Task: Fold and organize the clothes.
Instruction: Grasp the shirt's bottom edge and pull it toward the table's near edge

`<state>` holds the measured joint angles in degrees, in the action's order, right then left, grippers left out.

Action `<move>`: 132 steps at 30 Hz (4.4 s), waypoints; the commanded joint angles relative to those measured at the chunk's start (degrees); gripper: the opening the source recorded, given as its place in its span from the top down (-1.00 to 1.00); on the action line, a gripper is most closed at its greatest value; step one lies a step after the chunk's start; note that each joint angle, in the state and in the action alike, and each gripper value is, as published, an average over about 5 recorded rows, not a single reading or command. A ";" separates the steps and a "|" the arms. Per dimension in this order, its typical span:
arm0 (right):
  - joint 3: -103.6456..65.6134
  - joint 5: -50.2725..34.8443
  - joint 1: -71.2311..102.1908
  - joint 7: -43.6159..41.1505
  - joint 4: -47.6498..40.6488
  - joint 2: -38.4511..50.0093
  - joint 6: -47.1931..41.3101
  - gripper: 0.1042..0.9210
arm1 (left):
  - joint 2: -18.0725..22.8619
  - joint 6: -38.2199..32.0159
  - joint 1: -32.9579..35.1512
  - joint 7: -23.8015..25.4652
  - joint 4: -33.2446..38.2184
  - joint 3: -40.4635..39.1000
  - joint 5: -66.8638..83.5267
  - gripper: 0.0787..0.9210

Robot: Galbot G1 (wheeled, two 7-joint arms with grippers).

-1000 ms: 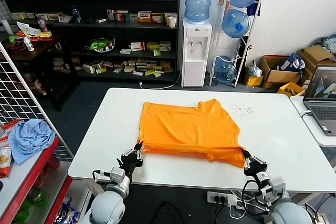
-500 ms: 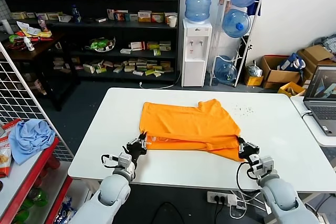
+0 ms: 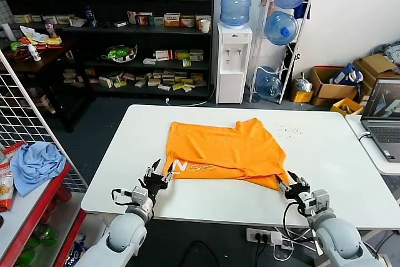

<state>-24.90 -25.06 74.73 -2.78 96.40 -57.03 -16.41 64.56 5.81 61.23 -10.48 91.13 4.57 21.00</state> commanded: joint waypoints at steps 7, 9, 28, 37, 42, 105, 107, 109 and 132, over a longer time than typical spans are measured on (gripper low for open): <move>-1.11 0.84 4.58 1.31 2.20 -0.52 -2.64 -0.75 | 0.15 2.80 -0.05 -0.29 -0.62 -0.18 7.82 -0.75; -0.98 0.79 4.04 1.36 1.38 -0.55 -2.52 -0.76 | 0.60 3.05 -0.58 -0.11 -1.53 -0.53 7.71 -0.76; -0.46 -1.22 3.68 1.95 1.31 0.92 -2.10 0.22 | -0.49 3.85 0.14 1.79 -3.50 -1.54 7.38 0.21; -1.86 -1.18 8.34 2.10 6.22 4.36 -3.52 0.85 | -4.19 4.55 4.30 0.92 2.50 -1.05 10.13 0.82; -2.28 -0.82 10.07 1.92 6.59 4.58 -2.42 0.95 | -6.67 5.04 7.45 0.29 7.10 -0.55 10.72 0.93; -4.62 -0.72 15.98 3.66 9.20 4.44 1.72 0.95 | -12.08 4.44 13.35 1.14 13.95 0.80 10.00 0.93; -5.08 0.06 18.33 4.02 11.05 4.52 1.37 0.95 | -12.78 4.40 14.32 1.18 14.89 1.08 10.00 0.93; -5.64 0.85 20.84 4.37 12.98 4.60 1.10 0.95 | -13.51 4.39 15.24 1.18 15.76 1.29 9.97 0.93; -10.75 -2.02 24.41 7.09 22.01 5.40 0.75 0.29 | -13.38 7.66 13.80 -1.56 17.48 2.48 6.89 0.37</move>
<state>-33.69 -24.77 98.98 3.68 115.07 -52.38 -15.99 51.21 12.64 76.66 -11.00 108.62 6.70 30.01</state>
